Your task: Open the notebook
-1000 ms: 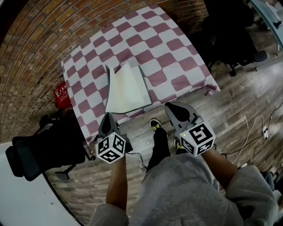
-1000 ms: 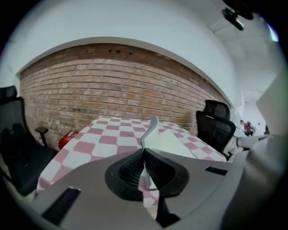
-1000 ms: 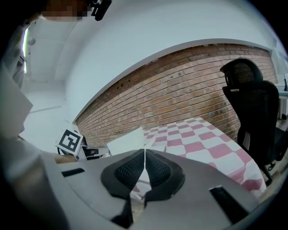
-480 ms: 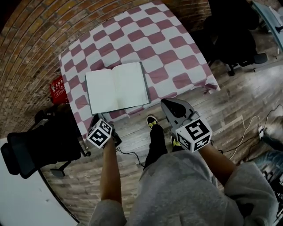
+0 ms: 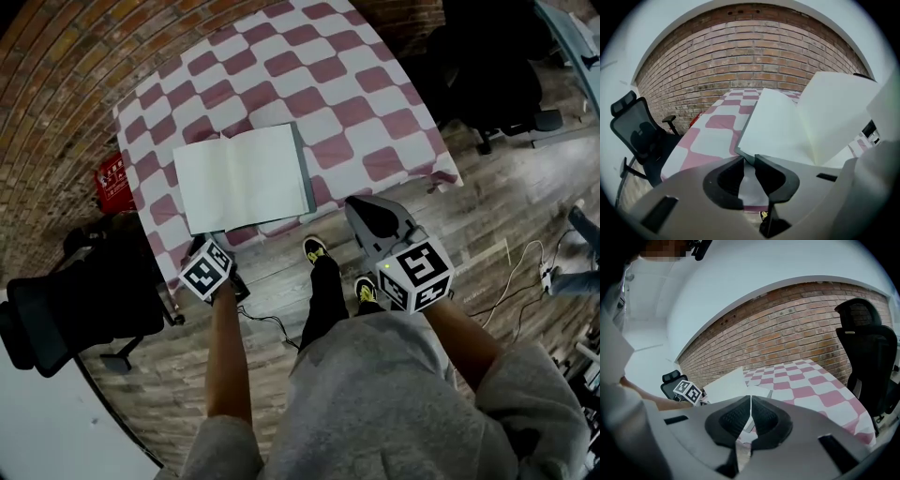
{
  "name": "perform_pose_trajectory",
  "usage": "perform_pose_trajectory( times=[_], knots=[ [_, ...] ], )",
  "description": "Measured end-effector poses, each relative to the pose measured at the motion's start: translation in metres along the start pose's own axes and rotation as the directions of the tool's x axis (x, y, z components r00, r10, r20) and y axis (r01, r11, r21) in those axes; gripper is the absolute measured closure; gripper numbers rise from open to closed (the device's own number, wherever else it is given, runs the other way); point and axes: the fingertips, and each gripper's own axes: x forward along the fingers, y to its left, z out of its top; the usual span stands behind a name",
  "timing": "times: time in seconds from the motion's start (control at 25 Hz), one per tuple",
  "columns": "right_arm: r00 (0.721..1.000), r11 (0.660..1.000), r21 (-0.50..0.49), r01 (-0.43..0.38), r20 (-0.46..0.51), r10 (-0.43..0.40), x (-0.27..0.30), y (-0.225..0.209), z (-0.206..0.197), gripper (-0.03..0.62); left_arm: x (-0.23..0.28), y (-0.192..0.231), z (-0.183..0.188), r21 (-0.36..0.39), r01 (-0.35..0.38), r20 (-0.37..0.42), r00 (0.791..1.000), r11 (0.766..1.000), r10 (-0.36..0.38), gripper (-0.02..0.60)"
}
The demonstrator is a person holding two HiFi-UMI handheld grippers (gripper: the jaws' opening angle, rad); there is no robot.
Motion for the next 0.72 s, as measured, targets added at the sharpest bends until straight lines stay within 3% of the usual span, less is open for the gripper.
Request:
perform_pose_trajectory(
  times=[0.2, 0.4, 0.72],
  knots=[
    [1.000, 1.000, -0.008, -0.015, 0.001, 0.015, 0.003, 0.010, 0.002, 0.566, -0.001, 0.002, 0.001, -0.007, 0.035, -0.005, 0.999, 0.999, -0.035, 0.512],
    [1.000, 1.000, -0.010, -0.013, 0.009, 0.013, 0.001, 0.013, 0.004, 0.566, -0.015, 0.002, 0.010, -0.027, 0.085, 0.063, 0.995, 0.996, -0.083, 0.512],
    [1.000, 1.000, -0.019, -0.017, 0.014, 0.017, 0.000, 0.018, 0.005, 0.566, -0.034, -0.004, 0.019, 0.118, 0.061, 0.154, 0.985, 0.991, -0.079, 0.491]
  ],
)
